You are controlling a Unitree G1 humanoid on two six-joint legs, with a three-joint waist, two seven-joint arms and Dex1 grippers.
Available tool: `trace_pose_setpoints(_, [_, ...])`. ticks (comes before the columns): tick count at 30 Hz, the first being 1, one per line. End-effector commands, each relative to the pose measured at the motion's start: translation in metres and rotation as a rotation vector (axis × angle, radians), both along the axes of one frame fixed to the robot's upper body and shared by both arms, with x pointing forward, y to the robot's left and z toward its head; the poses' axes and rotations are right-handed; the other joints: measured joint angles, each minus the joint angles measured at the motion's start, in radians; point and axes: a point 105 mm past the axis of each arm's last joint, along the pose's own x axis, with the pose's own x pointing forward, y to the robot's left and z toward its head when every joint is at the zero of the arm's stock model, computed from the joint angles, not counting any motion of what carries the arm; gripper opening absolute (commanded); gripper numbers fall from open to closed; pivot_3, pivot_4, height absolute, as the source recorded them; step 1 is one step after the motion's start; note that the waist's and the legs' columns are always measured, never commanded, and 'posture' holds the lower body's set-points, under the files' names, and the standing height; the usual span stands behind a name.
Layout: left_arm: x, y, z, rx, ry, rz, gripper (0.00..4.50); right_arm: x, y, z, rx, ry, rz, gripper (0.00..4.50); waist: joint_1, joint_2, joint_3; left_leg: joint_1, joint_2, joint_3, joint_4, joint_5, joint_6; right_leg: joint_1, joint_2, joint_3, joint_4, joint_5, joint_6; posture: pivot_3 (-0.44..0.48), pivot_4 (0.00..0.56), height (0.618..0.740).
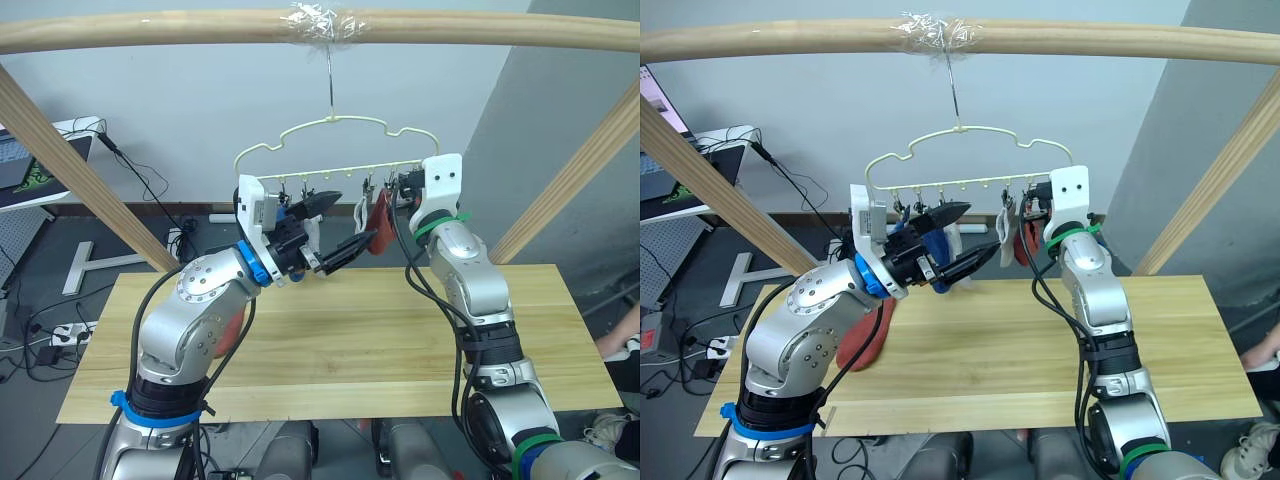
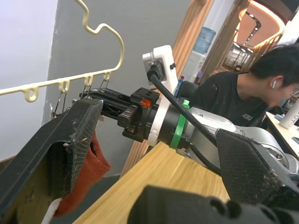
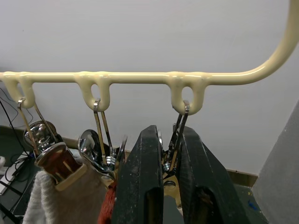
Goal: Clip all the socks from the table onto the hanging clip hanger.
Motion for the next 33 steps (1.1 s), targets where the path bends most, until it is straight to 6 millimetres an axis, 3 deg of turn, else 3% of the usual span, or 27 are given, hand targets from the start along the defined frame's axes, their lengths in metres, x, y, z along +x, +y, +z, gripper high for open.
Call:
trace_pose_setpoints(1, [0.000, 0.005, -0.007, 0.027, 0.006, 0.047, 4.50, -0.002, -0.005, 0.018, -0.016, -0.058, 0.009, 0.08, 0.000, 0.000, 0.000, 0.000, 0.000, 0.000, 0.000, 0.000, 0.000, 0.000, 0.000, 0.000, 0.000, 0.000, 0.000, 0.047, 0.235, 0.740])
trace_pose_setpoints(5, [0.020, 0.051, -0.089, 0.210, 0.175, 0.339, 4.50, -0.003, -0.015, 0.011, -0.096, 0.009, 0.063, 0.08, -0.002, 0.000, 0.000, 0.001, 0.000, 0.002, -0.001, 0.000, 0.000, 0.000, 0.000, 0.001, 0.000, 0.000, 0.000, 0.036, 0.242, 0.740])
trace_pose_setpoints(11, [0.033, 0.114, -0.154, 0.307, 0.307, 0.635, 4.50, -0.005, -0.017, 0.013, -0.114, 0.041, 0.097, 0.08, 0.002, 0.000, 0.000, 0.001, 0.000, -0.001, 0.000, -0.002, 0.004, 0.000, 0.000, -0.001, 0.000, 0.000, -0.001, 0.021, 0.250, 0.740])
trace_pose_setpoints(19, [0.046, 0.168, -0.189, 0.319, 0.415, 0.918, 4.50, -0.008, -0.012, 0.010, -0.099, 0.065, 0.109, 0.08, 0.002, 0.000, 0.000, 0.001, 0.000, -0.001, 0.000, -0.002, 0.004, 0.000, -0.001, -0.001, 0.000, 0.001, -0.001, 0.024, 0.251, 0.740])
trace_pose_setpoints(25, [0.052, 0.178, -0.201, 0.317, 0.464, 0.952, 4.50, -0.009, -0.011, 0.009, -0.102, 0.071, 0.115, 0.08, 0.002, 0.000, 0.000, 0.001, 0.000, -0.001, 0.000, -0.002, 0.004, 0.000, -0.001, -0.001, 0.000, 0.001, -0.001, 0.023, 0.254, 0.740])
trace_pose_setpoints(29, [0.056, 0.202, -0.203, 0.375, 0.453, 1.071, 4.50, -0.009, -0.012, 0.009, -0.102, 0.075, 0.111, 0.08, 0.002, 0.000, 0.000, 0.001, 0.000, -0.001, 0.000, -0.002, 0.004, 0.000, -0.001, -0.001, 0.000, 0.001, -0.001, 0.016, 0.255, 0.740])
trace_pose_setpoints(33, [0.053, 0.203, -0.209, 0.366, 0.467, 1.049, 4.50, -0.010, -0.012, 0.008, -0.104, 0.076, 0.110, 0.08, 0.001, 0.000, 0.000, 0.001, 0.000, -0.001, 0.000, -0.002, 0.004, 0.000, -0.001, -0.001, 0.000, 0.001, -0.001, 0.016, 0.255, 0.740])
